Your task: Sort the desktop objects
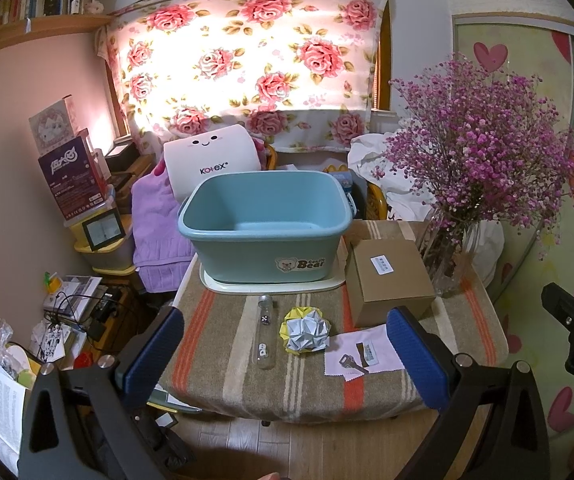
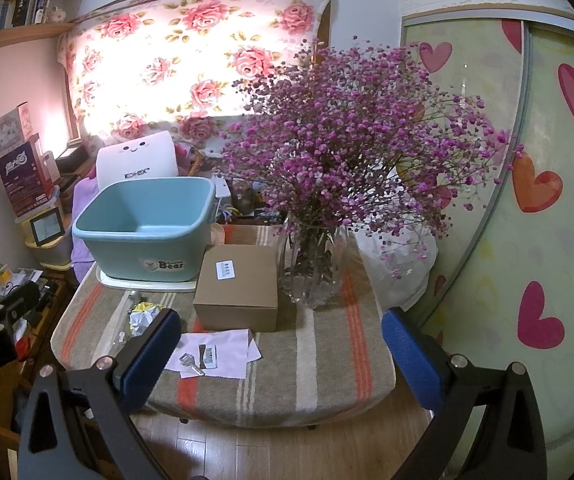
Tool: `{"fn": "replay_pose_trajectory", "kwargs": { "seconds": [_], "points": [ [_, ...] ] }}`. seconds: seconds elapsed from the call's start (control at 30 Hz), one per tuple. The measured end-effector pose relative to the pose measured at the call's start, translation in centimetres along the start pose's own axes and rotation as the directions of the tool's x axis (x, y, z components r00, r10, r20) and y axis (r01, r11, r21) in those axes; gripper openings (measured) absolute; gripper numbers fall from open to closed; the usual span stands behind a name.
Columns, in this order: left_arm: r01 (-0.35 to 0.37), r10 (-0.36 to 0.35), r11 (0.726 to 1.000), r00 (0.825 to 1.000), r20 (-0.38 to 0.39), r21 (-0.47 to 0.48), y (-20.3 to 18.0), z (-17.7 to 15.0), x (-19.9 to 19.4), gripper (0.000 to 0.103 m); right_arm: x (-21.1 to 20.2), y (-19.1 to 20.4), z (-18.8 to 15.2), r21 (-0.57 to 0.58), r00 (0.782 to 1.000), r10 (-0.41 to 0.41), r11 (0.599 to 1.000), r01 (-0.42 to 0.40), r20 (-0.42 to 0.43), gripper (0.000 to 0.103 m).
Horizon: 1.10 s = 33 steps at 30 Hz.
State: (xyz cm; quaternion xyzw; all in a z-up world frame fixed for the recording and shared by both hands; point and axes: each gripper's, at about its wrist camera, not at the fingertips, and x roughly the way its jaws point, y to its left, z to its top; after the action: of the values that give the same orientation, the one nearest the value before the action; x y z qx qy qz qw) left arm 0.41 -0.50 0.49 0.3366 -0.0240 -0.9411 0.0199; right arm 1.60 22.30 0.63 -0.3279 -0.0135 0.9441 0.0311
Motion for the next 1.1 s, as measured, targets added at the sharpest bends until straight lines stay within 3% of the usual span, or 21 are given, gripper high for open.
{"fn": "replay_pose_trajectory", "kwargs": {
  "seconds": [0.57,0.9,1.1],
  "points": [
    [-0.014,0.014,1.0,1.0,0.002,0.014,1.5,-1.4,2.3,0.103,3.9,2.1,-2.4,-0.039,0.996,0.093,0.995,-0.094,-0.014,0.103],
    [0.047,-0.047,0.999,0.999,-0.004,0.017,1.5,-3.0,5.6,0.103,7.1,3.4,-3.3,-0.053,0.988,0.152,0.987,-0.153,-0.01,0.103],
    [0.097,-0.096,0.994,0.995,-0.02,0.053,1.3,-4.5,9.2,0.103,9.5,4.1,-3.9,-0.052,0.97,0.242,0.969,-0.243,-0.015,0.103]
  ]
}}
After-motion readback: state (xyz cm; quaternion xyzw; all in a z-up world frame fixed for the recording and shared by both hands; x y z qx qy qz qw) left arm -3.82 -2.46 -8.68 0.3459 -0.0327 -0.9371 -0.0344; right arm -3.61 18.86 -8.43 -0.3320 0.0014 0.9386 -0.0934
